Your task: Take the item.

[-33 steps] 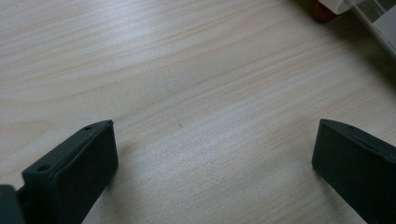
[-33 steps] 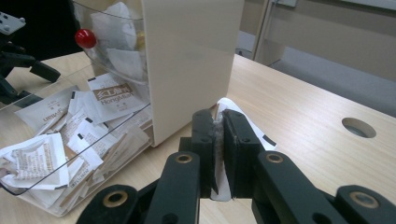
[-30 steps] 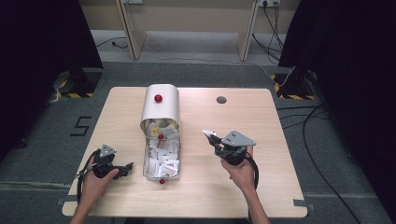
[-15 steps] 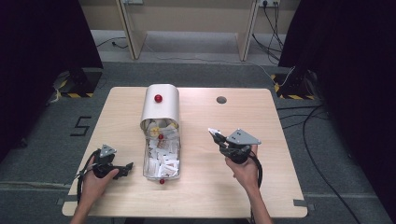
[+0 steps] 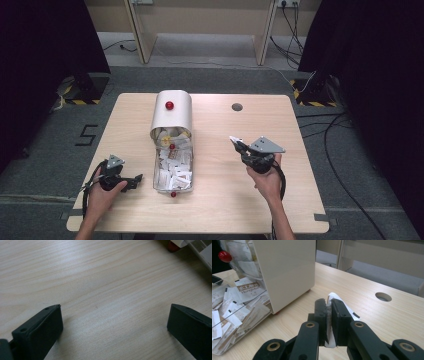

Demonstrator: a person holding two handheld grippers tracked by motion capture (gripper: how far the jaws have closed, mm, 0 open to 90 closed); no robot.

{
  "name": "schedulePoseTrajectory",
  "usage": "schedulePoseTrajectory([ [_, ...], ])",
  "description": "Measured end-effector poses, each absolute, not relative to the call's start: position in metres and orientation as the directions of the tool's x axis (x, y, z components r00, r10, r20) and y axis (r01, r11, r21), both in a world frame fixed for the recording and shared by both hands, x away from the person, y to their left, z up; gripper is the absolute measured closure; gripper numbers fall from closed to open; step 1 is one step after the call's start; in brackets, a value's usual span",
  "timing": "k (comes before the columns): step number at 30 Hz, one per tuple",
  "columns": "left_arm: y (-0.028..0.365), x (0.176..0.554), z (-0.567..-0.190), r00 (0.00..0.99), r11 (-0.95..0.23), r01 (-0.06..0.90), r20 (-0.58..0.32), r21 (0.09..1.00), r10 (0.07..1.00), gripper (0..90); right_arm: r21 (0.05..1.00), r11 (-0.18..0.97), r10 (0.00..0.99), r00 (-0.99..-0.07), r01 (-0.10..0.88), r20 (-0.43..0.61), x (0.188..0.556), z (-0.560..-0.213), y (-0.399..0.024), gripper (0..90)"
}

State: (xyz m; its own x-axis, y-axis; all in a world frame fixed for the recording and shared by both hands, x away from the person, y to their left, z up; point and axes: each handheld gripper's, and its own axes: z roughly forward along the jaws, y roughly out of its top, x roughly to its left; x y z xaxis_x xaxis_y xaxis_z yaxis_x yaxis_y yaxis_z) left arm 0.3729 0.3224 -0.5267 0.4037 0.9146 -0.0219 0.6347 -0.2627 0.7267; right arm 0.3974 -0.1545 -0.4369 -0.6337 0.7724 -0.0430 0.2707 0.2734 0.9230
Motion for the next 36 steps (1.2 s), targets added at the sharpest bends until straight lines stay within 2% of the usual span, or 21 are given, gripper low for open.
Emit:
schedulePoseTrajectory([
  [36,0.322,0.373,-0.527,0.404,-0.263,0.635,-0.022,0.727,0.914,0.0,0.903,0.258,0.819,-0.574,0.344,-0.015,0.412,-0.458,-0.178,83.3],
])
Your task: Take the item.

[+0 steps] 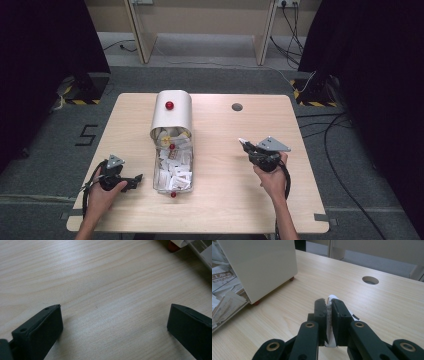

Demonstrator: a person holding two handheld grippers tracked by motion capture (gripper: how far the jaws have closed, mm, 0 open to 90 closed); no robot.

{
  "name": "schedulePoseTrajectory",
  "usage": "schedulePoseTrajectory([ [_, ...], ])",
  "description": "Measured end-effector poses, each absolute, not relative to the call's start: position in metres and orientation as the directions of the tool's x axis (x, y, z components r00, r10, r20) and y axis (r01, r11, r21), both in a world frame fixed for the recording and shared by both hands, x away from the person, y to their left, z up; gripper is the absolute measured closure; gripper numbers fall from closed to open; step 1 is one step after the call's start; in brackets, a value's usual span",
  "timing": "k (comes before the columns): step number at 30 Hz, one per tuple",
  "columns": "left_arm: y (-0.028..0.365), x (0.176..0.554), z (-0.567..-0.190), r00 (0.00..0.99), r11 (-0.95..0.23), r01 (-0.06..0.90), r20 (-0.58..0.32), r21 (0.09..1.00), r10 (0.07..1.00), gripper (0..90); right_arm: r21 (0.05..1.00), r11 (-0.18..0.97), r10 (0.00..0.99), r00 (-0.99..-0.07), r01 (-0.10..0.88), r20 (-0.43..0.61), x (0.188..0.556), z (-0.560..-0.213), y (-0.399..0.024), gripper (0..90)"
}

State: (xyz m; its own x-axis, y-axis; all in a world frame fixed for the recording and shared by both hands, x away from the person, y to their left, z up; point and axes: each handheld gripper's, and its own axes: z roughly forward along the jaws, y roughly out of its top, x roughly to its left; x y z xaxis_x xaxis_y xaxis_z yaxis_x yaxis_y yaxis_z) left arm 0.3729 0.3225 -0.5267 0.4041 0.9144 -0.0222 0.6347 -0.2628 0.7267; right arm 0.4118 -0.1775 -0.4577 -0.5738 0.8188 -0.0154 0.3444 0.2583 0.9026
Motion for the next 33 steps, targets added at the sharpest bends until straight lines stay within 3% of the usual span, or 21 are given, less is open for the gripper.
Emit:
schedulePoseTrajectory([
  [33,0.322,0.373,-0.527,0.404,-0.263,0.635,-0.023,0.727,0.914,0.0,0.863,0.29,0.818,-0.575,0.414,0.001,0.422,-0.485,-0.174,83.1],
])
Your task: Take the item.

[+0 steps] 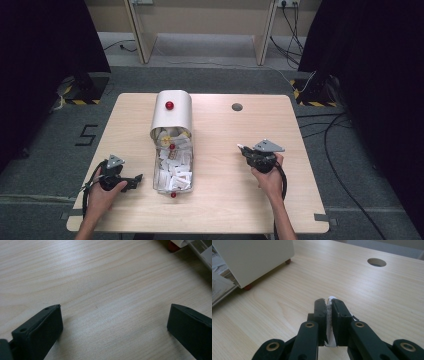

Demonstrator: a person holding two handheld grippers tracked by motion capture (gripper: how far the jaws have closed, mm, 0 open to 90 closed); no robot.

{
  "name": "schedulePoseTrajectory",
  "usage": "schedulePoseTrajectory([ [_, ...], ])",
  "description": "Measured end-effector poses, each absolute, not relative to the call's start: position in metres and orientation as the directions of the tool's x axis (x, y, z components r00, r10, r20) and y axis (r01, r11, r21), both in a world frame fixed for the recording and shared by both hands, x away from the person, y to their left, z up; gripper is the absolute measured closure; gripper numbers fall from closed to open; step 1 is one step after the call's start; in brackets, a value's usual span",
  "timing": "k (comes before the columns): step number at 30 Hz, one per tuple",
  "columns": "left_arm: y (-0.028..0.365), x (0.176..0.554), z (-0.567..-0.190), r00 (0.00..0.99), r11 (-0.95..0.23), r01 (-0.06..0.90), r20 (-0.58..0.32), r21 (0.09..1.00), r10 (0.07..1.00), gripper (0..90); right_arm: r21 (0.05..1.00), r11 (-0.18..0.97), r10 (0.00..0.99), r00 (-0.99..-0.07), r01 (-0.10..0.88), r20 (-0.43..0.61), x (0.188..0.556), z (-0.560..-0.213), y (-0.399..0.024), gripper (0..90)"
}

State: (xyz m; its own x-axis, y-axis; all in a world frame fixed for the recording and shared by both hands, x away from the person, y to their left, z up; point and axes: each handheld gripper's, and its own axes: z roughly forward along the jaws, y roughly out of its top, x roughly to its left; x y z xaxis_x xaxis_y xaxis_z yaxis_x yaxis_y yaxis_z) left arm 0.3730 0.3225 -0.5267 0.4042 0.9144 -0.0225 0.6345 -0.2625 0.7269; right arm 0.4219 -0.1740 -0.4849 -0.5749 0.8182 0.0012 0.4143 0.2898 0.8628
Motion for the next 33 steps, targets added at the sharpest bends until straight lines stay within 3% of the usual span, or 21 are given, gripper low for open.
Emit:
schedulePoseTrajectory([
  [16,0.322,0.373,-0.527,0.404,-0.263,0.635,-0.022,0.727,0.914,0.0,0.828,0.322,0.816,-0.579,0.458,0.003,0.426,-0.502,-0.171,81.0],
  [21,0.323,0.373,-0.527,0.404,-0.263,0.634,-0.022,0.727,0.914,0.0,0.833,0.31,0.823,-0.568,0.459,0.006,0.425,-0.499,-0.172,72.6],
  [33,0.322,0.373,-0.527,0.404,-0.263,0.635,-0.022,0.727,0.914,0.0,0.834,0.311,0.818,-0.575,0.456,0.009,0.421,-0.491,-0.17,62.7],
])
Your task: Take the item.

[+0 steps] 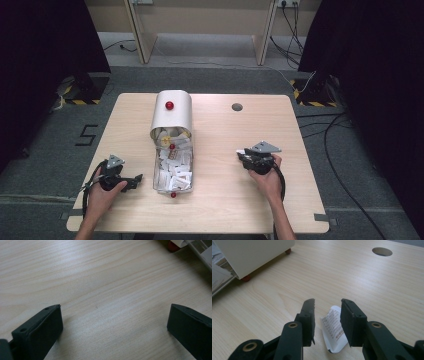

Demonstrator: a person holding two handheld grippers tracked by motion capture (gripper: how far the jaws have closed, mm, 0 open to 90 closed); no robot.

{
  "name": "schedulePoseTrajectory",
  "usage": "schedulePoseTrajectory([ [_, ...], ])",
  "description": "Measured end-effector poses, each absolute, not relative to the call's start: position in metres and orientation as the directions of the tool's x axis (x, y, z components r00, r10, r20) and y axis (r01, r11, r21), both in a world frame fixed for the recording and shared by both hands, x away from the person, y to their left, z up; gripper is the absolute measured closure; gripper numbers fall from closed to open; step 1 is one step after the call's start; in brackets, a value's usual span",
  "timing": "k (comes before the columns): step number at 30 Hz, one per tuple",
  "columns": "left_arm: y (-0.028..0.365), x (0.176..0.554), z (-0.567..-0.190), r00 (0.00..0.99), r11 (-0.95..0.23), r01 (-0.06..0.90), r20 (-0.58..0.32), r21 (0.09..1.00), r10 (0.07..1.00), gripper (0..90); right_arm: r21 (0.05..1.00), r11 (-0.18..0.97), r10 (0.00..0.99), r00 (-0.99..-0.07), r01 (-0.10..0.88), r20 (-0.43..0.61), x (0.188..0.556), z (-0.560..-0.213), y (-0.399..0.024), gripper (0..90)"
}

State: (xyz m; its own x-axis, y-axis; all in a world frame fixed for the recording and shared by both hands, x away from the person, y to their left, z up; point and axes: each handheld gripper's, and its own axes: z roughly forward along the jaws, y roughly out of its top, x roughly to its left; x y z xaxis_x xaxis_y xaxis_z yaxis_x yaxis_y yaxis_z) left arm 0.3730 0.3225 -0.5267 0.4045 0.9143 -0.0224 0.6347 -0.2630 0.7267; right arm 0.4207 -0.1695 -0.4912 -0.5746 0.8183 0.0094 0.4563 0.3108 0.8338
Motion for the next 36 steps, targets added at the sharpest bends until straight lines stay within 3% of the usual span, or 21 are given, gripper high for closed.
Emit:
schedulePoseTrajectory([
  [7,0.322,0.373,-0.527,0.404,-0.263,0.634,-0.022,0.727,0.914,0.0,0.824,0.303,0.825,-0.565,0.478,0.024,0.416,-0.489,-0.169,44.6],
  [13,0.322,0.373,-0.527,0.404,-0.263,0.635,-0.022,0.727,0.914,0.0,0.811,0.328,0.818,-0.576,0.485,0.014,0.402,-0.488,-0.169,35.2],
  [36,0.322,0.373,-0.527,0.404,-0.263,0.635,-0.022,0.727,0.914,0.0,0.796,0.306,0.842,-0.539,0.522,0.03,0.352,-0.498,-0.197,30.2],
])
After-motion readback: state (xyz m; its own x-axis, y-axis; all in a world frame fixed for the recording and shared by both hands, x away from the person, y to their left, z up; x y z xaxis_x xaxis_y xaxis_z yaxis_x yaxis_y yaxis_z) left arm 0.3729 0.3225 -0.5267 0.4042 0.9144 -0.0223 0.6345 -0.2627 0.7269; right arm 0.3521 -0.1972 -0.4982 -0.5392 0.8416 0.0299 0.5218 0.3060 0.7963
